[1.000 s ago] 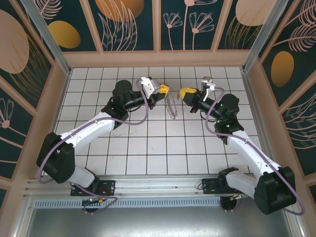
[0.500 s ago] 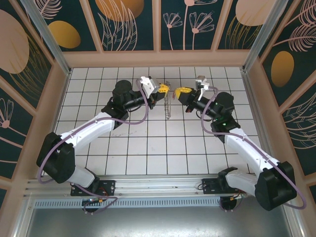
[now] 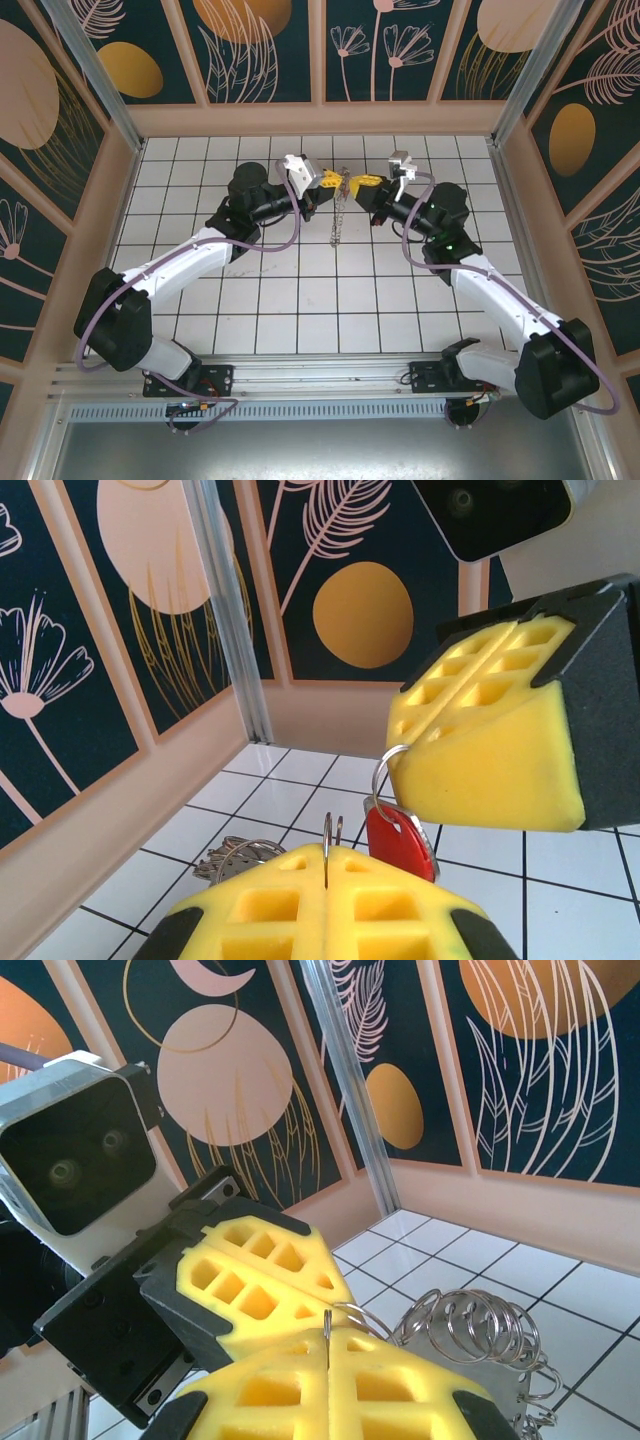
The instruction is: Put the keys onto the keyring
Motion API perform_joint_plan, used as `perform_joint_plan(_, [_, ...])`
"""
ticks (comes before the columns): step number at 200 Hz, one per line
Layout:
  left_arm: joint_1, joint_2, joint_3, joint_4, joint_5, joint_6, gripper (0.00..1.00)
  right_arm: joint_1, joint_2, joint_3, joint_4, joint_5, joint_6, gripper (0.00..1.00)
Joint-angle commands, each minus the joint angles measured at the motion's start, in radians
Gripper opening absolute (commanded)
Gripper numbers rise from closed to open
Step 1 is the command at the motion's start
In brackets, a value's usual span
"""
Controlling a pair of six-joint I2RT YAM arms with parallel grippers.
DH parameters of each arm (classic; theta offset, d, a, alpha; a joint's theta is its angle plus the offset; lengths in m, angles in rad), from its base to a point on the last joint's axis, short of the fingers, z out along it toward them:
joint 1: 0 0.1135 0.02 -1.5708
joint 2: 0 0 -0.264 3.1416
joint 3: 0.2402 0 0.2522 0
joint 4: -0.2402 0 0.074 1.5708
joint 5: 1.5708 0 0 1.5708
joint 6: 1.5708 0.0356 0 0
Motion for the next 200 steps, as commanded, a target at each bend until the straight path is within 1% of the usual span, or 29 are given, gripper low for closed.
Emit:
perform_joint_plan(1, [-0.007,-0.002,0.004,0.057,0.015,-0.014,0.0,0.013,0.01,0.045,0.01,0.007,-0.022,0.0])
perform_joint_plan(120, [-0.017,-0.003,0.003,0.066,0.021,-0.013,0.0,0.02,0.043,0.062,0.0,0.024,-0.039,0.0])
perform_joint_plan(200, [-0.017,-0.023,-0.011,0.075,0.02,-0.01,0.0,-0.004,0.07,0.057,-0.008,0.051,-0.047,0.0])
